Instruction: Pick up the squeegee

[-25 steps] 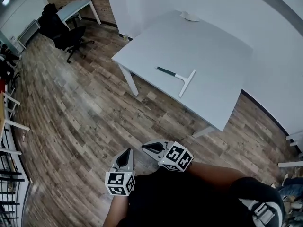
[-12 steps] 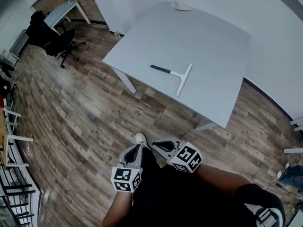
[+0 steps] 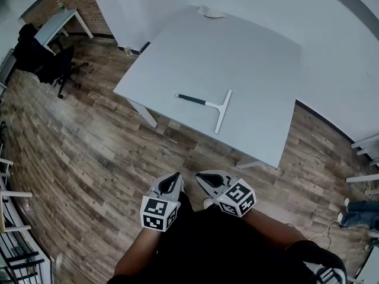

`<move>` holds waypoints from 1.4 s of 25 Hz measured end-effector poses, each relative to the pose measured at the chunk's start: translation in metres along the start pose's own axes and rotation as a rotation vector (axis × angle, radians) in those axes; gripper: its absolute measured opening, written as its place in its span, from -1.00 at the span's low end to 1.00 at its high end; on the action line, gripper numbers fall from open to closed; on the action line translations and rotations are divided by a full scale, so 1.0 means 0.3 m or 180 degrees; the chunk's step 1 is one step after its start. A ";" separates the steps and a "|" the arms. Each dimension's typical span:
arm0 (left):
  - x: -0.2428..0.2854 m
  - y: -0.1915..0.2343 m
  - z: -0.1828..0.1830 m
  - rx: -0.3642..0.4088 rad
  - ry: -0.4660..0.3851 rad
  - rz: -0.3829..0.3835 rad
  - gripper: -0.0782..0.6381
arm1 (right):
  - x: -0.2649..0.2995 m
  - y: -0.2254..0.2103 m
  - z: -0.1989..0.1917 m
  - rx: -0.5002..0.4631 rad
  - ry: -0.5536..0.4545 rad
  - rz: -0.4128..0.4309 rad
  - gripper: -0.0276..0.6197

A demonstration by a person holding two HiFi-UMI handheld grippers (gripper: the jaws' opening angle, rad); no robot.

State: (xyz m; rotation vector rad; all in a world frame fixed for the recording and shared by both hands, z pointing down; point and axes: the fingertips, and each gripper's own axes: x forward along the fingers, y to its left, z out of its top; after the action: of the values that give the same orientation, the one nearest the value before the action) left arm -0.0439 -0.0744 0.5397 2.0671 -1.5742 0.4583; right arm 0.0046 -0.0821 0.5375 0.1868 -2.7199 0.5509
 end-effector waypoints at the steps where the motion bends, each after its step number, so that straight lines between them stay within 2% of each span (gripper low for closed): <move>1: 0.017 0.019 0.018 0.0035 0.0002 -0.0070 -0.76 | 0.016 -0.019 0.015 0.0011 -0.0004 -0.0065 -0.90; 12: 0.159 0.265 0.188 0.0352 0.0001 -0.0678 -0.76 | 0.151 -0.198 0.170 0.0188 -0.0112 -0.0853 -0.90; 17: 0.183 0.344 0.221 0.0418 -0.0004 -0.0903 -0.76 | 0.189 -0.239 0.211 0.0454 -0.0188 -0.1104 -0.90; 21: 0.200 0.405 0.228 0.0469 -0.0014 -0.0980 -0.76 | 0.212 -0.273 0.233 0.0592 -0.0278 -0.1282 -0.90; 28: 0.220 0.448 0.235 0.0450 0.0004 -0.1097 -0.76 | 0.249 -0.291 0.267 0.0575 -0.0265 -0.1407 -0.90; 35: 0.277 0.471 0.248 0.0408 0.0032 -0.1099 -0.76 | 0.257 -0.414 0.252 0.1013 -0.0397 -0.1505 -0.90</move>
State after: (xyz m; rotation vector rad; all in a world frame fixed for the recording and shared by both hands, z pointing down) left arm -0.1592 -0.2124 0.5498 2.3688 -1.1727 0.4497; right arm -0.0664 -0.2301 0.5447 0.9424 -2.5503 0.8396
